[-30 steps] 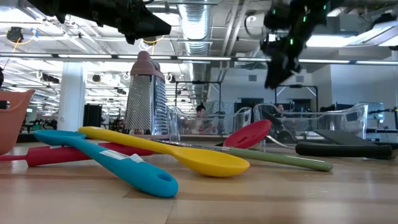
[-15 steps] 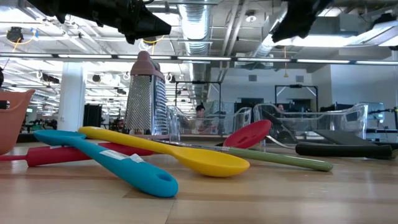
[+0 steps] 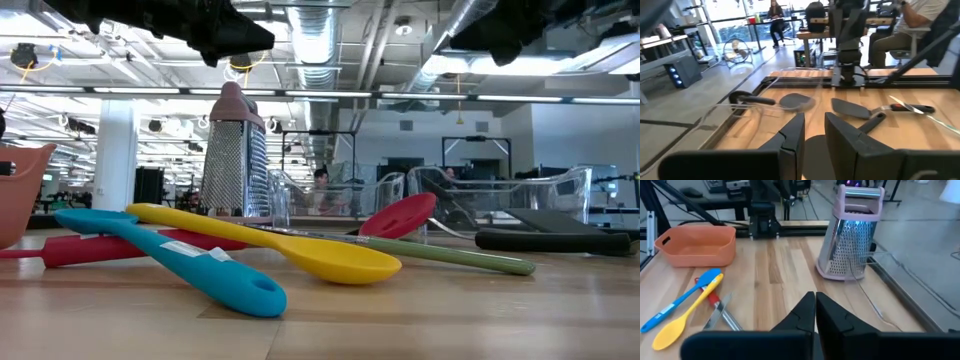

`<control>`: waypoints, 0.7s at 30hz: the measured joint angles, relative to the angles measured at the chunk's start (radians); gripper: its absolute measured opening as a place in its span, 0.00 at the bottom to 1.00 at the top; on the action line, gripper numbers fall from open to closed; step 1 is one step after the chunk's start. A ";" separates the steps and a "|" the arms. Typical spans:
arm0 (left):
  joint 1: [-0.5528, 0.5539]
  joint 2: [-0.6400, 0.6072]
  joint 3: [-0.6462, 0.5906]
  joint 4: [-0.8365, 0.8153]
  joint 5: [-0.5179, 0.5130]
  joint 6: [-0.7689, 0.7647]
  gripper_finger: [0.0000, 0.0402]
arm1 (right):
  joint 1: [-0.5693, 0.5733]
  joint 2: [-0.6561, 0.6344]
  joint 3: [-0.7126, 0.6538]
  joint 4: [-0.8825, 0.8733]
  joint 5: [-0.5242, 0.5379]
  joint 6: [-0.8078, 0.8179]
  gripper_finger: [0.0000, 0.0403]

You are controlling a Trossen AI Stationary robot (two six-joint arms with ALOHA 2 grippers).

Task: Pick & Place Kitchen Items
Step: Put the yellow serving spoon into the left transparent bin

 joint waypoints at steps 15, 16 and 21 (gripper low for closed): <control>-0.179 0.000 0.000 0.000 0.001 0.000 0.16 | 0.163 0.127 -0.197 0.376 0.057 0.019 0.01; -0.185 0.000 0.000 0.000 0.001 0.000 0.16 | 0.167 0.138 -0.197 0.378 0.057 0.028 0.01; -0.193 0.000 0.000 0.000 0.001 0.000 0.16 | 0.172 0.183 -0.197 0.382 0.058 0.051 0.01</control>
